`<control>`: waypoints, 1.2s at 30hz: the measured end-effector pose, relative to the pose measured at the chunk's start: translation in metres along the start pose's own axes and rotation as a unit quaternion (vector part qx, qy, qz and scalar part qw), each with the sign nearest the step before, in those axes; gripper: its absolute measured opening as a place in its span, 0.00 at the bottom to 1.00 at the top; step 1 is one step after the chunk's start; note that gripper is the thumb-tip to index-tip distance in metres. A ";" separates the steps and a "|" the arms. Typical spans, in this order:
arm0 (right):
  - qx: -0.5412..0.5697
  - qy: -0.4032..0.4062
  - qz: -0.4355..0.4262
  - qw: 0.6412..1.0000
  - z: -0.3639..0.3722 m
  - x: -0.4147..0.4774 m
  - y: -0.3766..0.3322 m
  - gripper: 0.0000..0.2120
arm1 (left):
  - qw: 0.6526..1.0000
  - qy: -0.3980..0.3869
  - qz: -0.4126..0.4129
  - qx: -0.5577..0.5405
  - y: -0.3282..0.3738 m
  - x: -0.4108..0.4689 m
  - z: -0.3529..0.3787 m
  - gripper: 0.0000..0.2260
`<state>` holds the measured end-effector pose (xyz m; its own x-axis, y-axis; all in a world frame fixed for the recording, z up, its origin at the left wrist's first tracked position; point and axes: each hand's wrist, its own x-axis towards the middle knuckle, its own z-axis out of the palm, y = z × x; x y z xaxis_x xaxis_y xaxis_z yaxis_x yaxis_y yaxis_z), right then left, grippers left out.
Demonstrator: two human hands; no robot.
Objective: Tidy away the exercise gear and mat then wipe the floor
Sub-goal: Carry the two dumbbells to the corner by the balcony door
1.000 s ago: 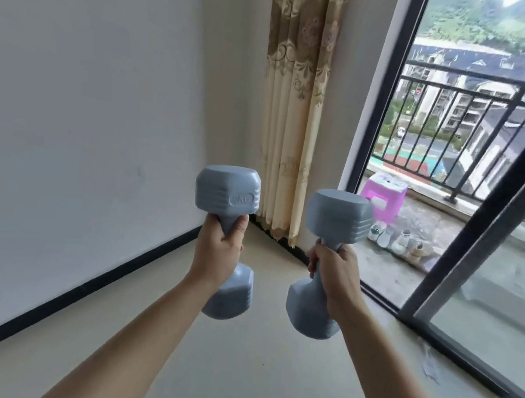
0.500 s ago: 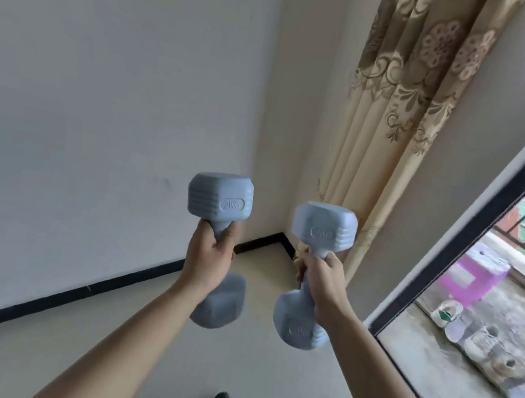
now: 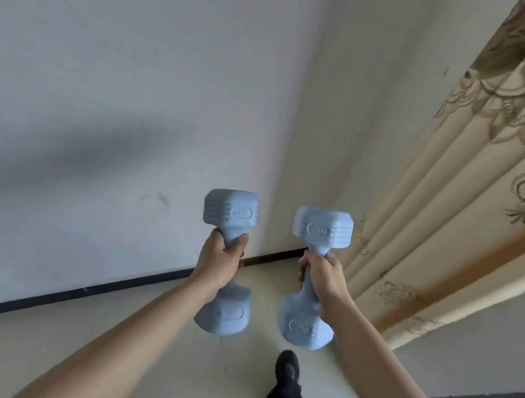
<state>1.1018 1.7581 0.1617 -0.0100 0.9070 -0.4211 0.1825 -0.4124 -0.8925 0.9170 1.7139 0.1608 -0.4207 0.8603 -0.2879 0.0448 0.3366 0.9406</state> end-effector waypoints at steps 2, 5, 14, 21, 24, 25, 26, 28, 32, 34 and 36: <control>-0.007 -0.026 0.026 0.999 0.003 0.054 0.007 0.06 | 0.999 0.007 -0.049 0.003 -0.019 0.036 0.020 0.09; -0.041 -0.069 0.086 0.993 0.009 0.132 0.022 0.06 | 0.991 0.030 -0.133 0.015 -0.047 0.084 0.048 0.09; -0.176 -0.133 0.195 0.956 0.036 0.300 0.102 0.03 | 0.943 0.049 -0.329 0.015 -0.151 0.213 0.096 0.05; -0.265 -0.108 0.269 0.920 0.083 0.422 0.311 0.13 | 0.913 0.073 -0.399 0.041 -0.365 0.317 0.140 0.05; -0.283 -0.110 0.302 0.904 0.100 0.465 0.412 0.12 | 0.900 0.063 -0.427 0.057 -0.470 0.349 0.156 0.04; -0.290 -0.114 0.309 0.899 0.105 0.479 0.442 0.12 | 0.897 0.059 -0.433 0.062 -0.501 0.359 0.161 0.04; -0.297 -0.116 0.311 0.895 0.110 0.492 0.469 0.12 | 0.895 0.057 -0.437 0.066 -0.528 0.369 0.166 0.04; -0.314 -0.126 0.305 0.890 0.121 0.517 0.516 0.14 | 0.893 0.058 -0.441 0.072 -0.578 0.390 0.175 0.04; -0.330 -0.145 0.287 0.887 0.145 0.563 0.581 0.17 | 0.898 0.049 -0.432 0.075 -0.650 0.433 0.185 0.05; -0.342 -0.160 0.269 0.886 0.157 0.588 0.604 0.16 | 0.899 0.044 -0.430 0.068 -0.676 0.456 0.188 0.05; -0.351 -0.177 0.253 0.884 0.168 0.611 0.619 0.14 | 0.905 0.048 -0.418 0.067 -0.695 0.476 0.191 0.06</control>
<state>1.0434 2.0429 -0.6754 -0.0373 0.4867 -0.8728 0.8163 -0.4889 -0.3075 0.8589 1.9621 -0.6646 -0.4342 0.2482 -0.8660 -0.2180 0.9037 0.3684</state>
